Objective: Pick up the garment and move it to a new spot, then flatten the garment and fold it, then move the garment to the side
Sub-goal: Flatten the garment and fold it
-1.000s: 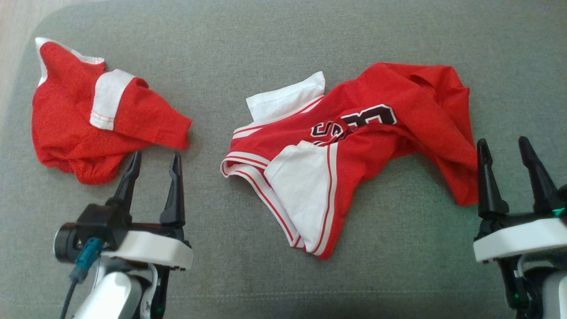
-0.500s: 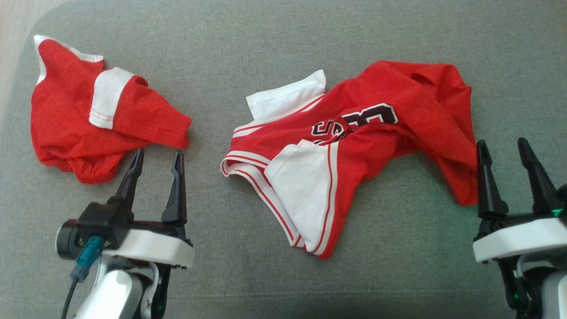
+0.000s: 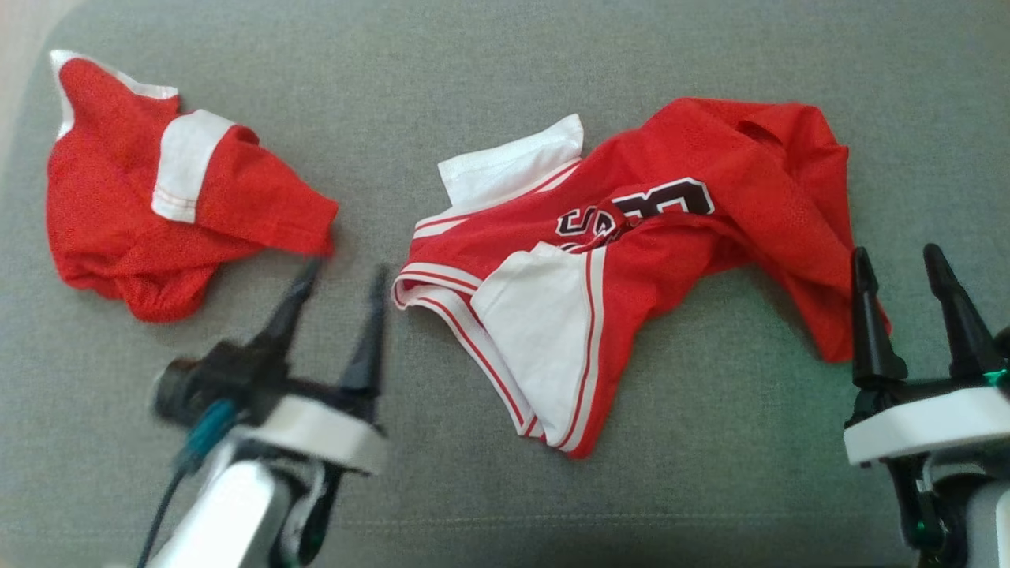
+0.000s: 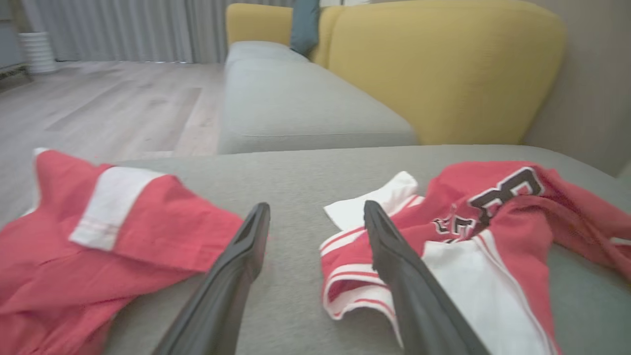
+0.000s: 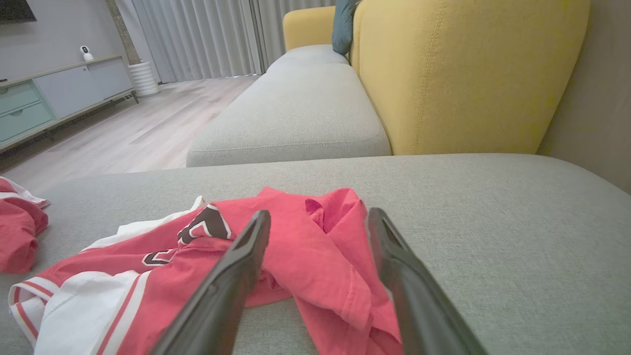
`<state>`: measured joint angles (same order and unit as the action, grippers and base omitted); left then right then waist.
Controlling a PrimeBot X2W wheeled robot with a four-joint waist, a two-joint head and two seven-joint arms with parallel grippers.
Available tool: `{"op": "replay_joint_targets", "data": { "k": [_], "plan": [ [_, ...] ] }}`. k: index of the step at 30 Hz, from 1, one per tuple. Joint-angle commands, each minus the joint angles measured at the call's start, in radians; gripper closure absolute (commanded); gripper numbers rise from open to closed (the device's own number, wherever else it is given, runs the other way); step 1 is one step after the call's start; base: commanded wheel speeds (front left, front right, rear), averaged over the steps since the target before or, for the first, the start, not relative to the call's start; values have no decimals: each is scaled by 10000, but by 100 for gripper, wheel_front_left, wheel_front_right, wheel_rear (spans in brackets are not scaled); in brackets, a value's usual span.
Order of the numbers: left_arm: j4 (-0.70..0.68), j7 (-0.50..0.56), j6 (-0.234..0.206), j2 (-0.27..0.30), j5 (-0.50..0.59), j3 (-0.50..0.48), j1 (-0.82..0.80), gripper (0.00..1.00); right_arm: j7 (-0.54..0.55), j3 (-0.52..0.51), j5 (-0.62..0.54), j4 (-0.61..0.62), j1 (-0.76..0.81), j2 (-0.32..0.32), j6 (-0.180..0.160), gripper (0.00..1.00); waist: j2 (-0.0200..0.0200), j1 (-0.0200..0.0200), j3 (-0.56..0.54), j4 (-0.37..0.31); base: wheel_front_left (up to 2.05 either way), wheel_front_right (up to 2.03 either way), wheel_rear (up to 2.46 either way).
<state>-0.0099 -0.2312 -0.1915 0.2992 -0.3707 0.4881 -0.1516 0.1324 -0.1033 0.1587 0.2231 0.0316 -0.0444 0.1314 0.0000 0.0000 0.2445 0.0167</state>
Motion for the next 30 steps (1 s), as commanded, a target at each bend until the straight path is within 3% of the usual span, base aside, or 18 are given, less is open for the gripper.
{"op": "replay_joint_targets", "data": {
  "k": [1,5,9,20,21,22,26,30],
  "plan": [
    [-195,276,360,-84,52,18,-970,0,6,248,87,375,-299,-58,-7,0,0,0,154,-61,0,0,0],
    [338,1145,1295,-410,-88,938,-1773,0,-27,366,111,330,-413,-58,-7,0,0,0,407,-214,0,0,0],
    [1077,1931,1916,-658,-373,1436,-2312,0,-88,426,169,295,-499,-58,-7,0,0,0,660,-399,0,0,0],
    [2275,2874,2110,-595,-658,1544,-2790,0,-260,383,309,136,-578,-58,-7,0,0,0,899,-585,0,0,0],
    [2313,2959,2189,-588,-726,1570,-2806,41,-275,386,320,116,-588,-58,-7,0,0,0,899,-588,0,0,0],
    [2324,2975,2241,-582,-770,1577,-2829,100,-290,392,332,99,-599,-58,-7,0,0,0,899,-589,0,0,0],
    [2208,2737,2245,-477,-671,1549,-2943,100,-340,406,399,53,-627,-58,-7,0,0,0,868,-587,0,0,0],
    [1796,2277,1976,-216,-262,1381,-3193,100,-365,345,467,25,-611,-58,-7,0,0,0,805,-566,0,0,0]
  ]
}}
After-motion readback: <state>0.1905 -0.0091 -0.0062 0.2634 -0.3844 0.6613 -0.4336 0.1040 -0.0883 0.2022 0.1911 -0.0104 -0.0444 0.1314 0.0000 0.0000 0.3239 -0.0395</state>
